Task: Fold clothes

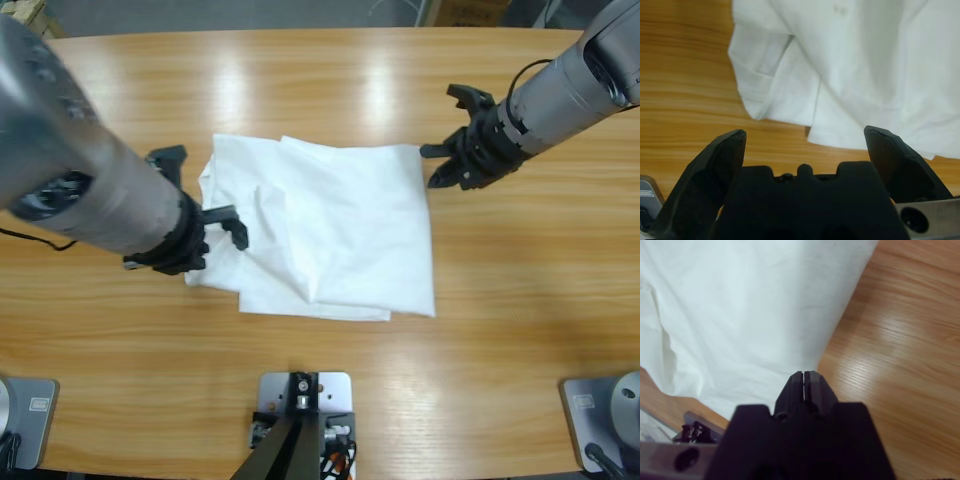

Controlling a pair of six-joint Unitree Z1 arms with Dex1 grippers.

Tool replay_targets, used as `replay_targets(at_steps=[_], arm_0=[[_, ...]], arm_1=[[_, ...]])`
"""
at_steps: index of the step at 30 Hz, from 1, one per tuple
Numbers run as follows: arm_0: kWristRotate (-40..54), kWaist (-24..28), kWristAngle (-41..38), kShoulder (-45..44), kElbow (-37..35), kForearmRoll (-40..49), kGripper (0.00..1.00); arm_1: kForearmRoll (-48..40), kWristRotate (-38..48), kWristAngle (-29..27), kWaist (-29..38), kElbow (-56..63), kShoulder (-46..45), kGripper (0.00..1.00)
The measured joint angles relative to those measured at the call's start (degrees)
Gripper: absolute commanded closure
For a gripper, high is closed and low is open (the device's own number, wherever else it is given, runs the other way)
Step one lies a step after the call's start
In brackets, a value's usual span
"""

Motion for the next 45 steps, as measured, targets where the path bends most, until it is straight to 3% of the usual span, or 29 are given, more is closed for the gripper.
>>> replay_targets(at_steps=[6,12,13,14,15,35,45], arm_0=[[0.63,1.10,0.42,1.27,-4.84,-4.59,0.111],[1.85,3.24,-0.04,7.08,-10.54,-5.49,0.414],[2.05,3.70,-0.04,7.49,-10.54,-5.49,0.563],[2.23,4.08,-0.04,7.75,-10.54,-5.49,0.821],[2.37,4.40,-0.04,7.97,-10.54,-5.49,0.990],[6.19,4.83,1.42,11.82,-10.01,-8.83,1.000],[3.29,3.03,2.47,2.08,-0.56,-2.85,1.000]], arm_1=[[-0.12,-0.01,0.00,-0.02,0.35,0.00,1.000],[-0.48,-0.36,0.00,-0.03,0.90,-0.01,1.000],[-0.63,-0.40,0.00,-0.03,0.99,-0.01,1.000],[-0.79,-0.44,0.00,-0.03,1.07,-0.01,1.000],[-0.97,-0.51,0.00,-0.03,1.14,-0.01,1.000],[-1.34,-1.04,0.00,-0.20,2.08,-0.01,1.000],[-2.98,-1.18,0.00,-0.21,4.10,-0.01,1.000]])
